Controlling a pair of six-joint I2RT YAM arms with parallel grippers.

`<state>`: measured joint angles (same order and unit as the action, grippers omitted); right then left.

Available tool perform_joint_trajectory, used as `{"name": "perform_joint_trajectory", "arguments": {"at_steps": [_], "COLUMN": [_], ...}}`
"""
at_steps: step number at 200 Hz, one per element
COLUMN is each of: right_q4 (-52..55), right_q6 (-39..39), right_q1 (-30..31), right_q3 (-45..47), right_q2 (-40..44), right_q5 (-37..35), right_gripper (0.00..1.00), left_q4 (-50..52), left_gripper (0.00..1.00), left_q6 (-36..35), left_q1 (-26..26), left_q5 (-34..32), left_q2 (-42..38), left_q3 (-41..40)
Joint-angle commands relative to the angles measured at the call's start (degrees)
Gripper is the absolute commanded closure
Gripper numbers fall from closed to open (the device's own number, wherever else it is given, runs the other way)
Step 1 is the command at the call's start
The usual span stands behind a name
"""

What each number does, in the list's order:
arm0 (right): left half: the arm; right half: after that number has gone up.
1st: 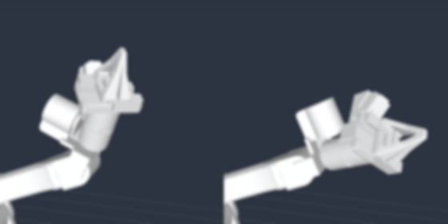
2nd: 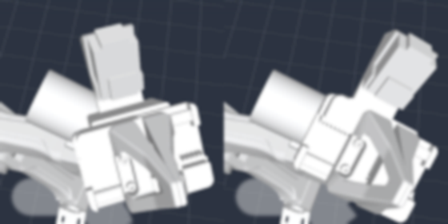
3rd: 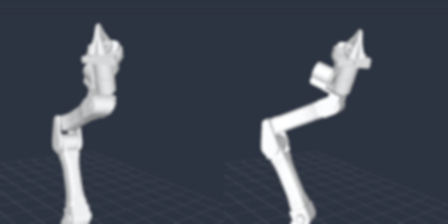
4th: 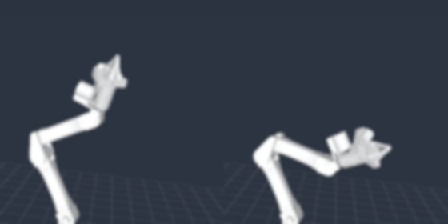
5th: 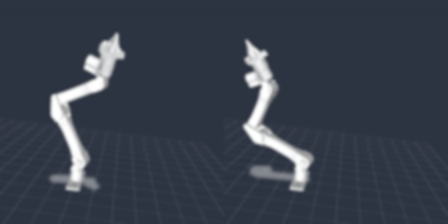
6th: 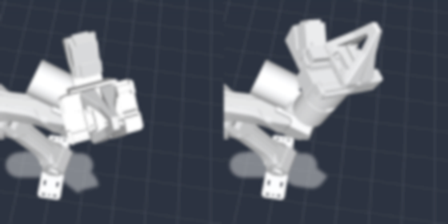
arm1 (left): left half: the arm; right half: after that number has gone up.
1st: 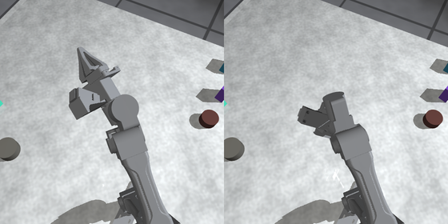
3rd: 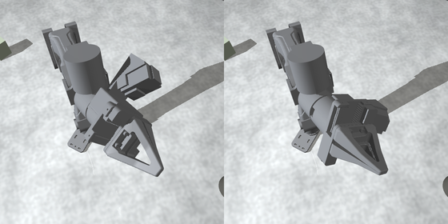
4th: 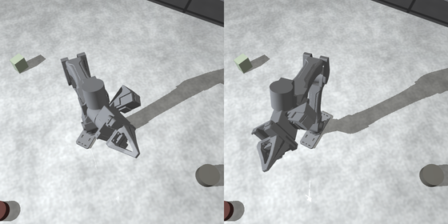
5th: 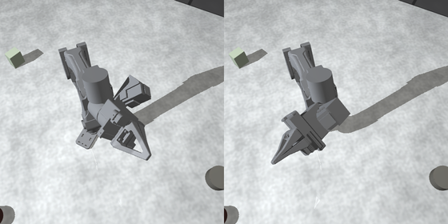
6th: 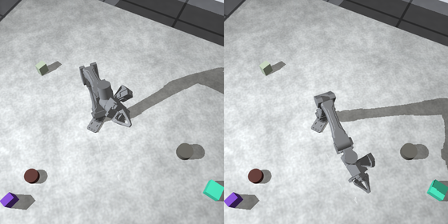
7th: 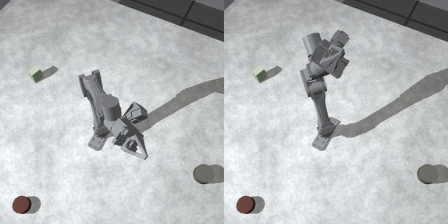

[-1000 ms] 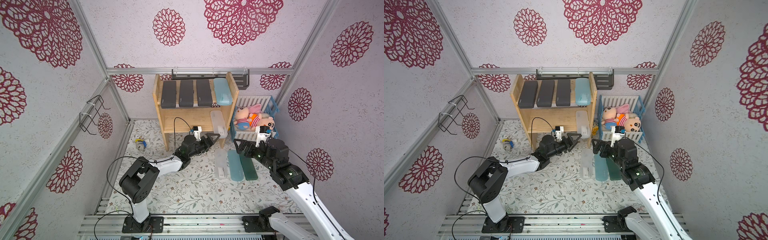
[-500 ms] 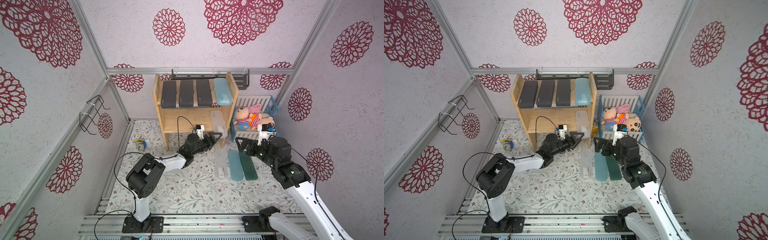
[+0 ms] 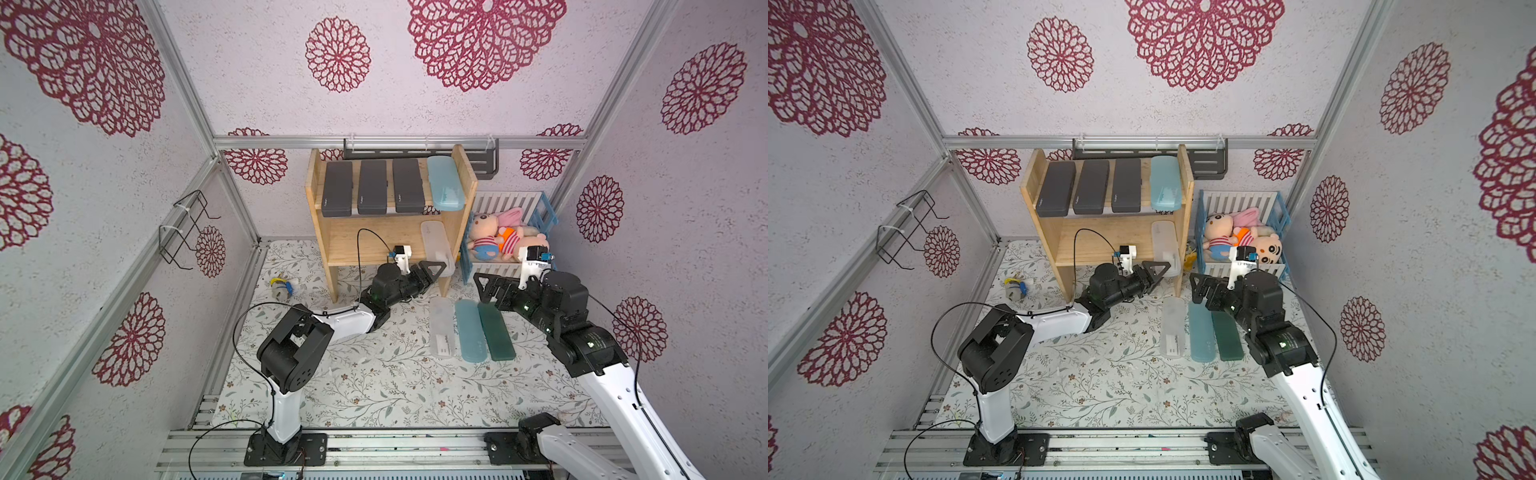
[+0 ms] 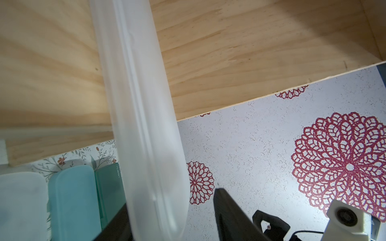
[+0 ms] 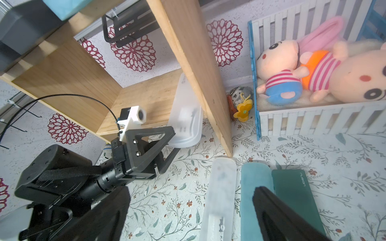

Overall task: Remove the pencil cases from the shelf
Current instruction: Pick up the pencil case from the shelf.

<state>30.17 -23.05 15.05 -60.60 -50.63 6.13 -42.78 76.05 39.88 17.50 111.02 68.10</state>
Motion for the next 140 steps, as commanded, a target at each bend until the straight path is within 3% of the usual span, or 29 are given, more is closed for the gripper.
{"name": "perform_joint_trajectory", "arguments": {"at_steps": [1,67,107,140], "right_q4": [-0.6,-0.6,-1.4,-6.3], "right_q6": [1.3,1.3,0.8,-3.1], "right_q1": [-0.4,-0.5,-0.5,0.0], "right_q3": [-1.8,-2.1,-2.2,0.5], "right_q2": [0.0,-0.2,0.3,0.7], "right_q5": [0.7,1.2,2.9,7.8], "right_gripper": [0.01,0.01,0.01,0.01], "left_q4": [-1.0,-0.9,0.4,4.7], "left_gripper": [0.61,0.90,0.99,0.99], "left_q6": [-1.3,-2.3,-4.9,-13.3], "left_q1": [0.2,-0.3,-0.3,-0.2], "left_q5": [0.1,0.2,0.4,-0.7], "left_q2": [0.9,0.0,-3.8,-13.2], "left_q3": [0.8,-1.0,-4.3,-12.1]}}
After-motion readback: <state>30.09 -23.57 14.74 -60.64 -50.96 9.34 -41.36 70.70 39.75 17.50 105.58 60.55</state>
